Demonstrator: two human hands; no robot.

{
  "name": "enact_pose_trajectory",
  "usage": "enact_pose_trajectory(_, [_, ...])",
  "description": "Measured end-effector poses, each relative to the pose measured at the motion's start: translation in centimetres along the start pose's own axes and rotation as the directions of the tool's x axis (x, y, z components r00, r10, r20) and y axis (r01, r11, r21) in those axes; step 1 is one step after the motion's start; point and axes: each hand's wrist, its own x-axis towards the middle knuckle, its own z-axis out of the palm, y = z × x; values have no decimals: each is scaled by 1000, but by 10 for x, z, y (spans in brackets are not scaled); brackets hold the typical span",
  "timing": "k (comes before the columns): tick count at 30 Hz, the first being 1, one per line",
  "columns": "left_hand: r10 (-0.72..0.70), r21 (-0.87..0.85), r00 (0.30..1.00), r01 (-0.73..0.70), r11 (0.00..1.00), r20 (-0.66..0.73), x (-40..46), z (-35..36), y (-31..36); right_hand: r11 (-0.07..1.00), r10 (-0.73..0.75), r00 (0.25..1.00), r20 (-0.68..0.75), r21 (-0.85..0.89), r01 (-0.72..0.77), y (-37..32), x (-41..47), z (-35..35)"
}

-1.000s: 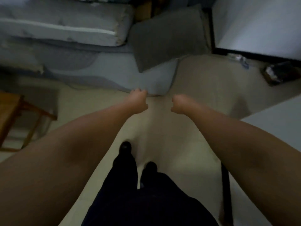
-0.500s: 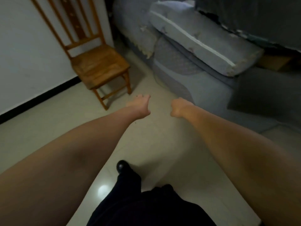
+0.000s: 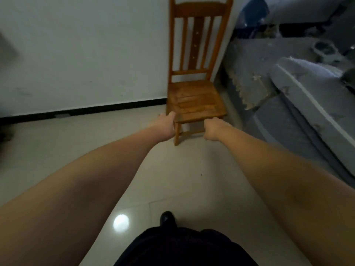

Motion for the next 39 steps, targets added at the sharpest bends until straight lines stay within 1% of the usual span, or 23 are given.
enact_pose_trajectory(3, [-162,-51,985,160,986,-55,-6,-24,-65,990,-118,992,-38,-79,114,-67,29,-25])
enact_pose_trajectory(4, [-188,-65,980,185,981,-57,-7,-28,-77,987,-137,989,-53,-91,131,-79,35,-27])
enact_pose_trajectory(6, [-278,-118,957,267,956,-87,-13,-42,-114,966,-223,973,-63,-149,212,-123,55,-39])
enact_pose_trajectory(9, [-366,-180,922,341,923,-129,-18,-55,-154,929,-321,945,-54,-210,304,-173,75,-55])
enact_pose_trajectory(11, [-425,-221,894,390,894,-141,-20,-62,-177,893,-400,915,-61,-251,374,-203,89,-62])
enact_pose_trajectory(15, [-525,-254,837,479,840,-157,-9,-77,-220,820,-515,856,-33,-311,481,-257,125,-81])
enact_pose_trajectory(22, [-658,-335,738,589,736,-149,33,-118,-287,701,-643,766,25,-384,601,-339,202,-132])
enact_pose_trajectory(25, [-714,-362,682,634,684,-155,53,-147,-322,633,-701,711,57,-410,657,-383,231,-163])
enact_pose_trajectory(26, [-743,-385,650,653,652,-159,62,-160,-338,600,-727,683,70,-419,682,-403,245,-177])
enact_pose_trajectory(29, [-781,-414,602,676,609,-167,69,-178,-361,531,-770,630,100,-447,720,-441,264,-196])
enact_pose_trajectory(31, [-805,-429,572,695,577,-158,71,-185,-376,486,-793,596,126,-459,744,-468,273,-201])
enact_pose_trajectory(34, [-847,-451,508,727,518,-155,64,-197,-405,421,-827,540,156,-466,778,-512,279,-203])
enact_pose_trajectory(37, [-891,-483,432,756,442,-139,52,-205,-444,344,-865,466,188,-456,821,-566,278,-199])
enact_pose_trajectory(39, [-909,-494,398,770,404,-123,45,-206,-471,304,-883,427,196,-456,837,-597,277,-196])
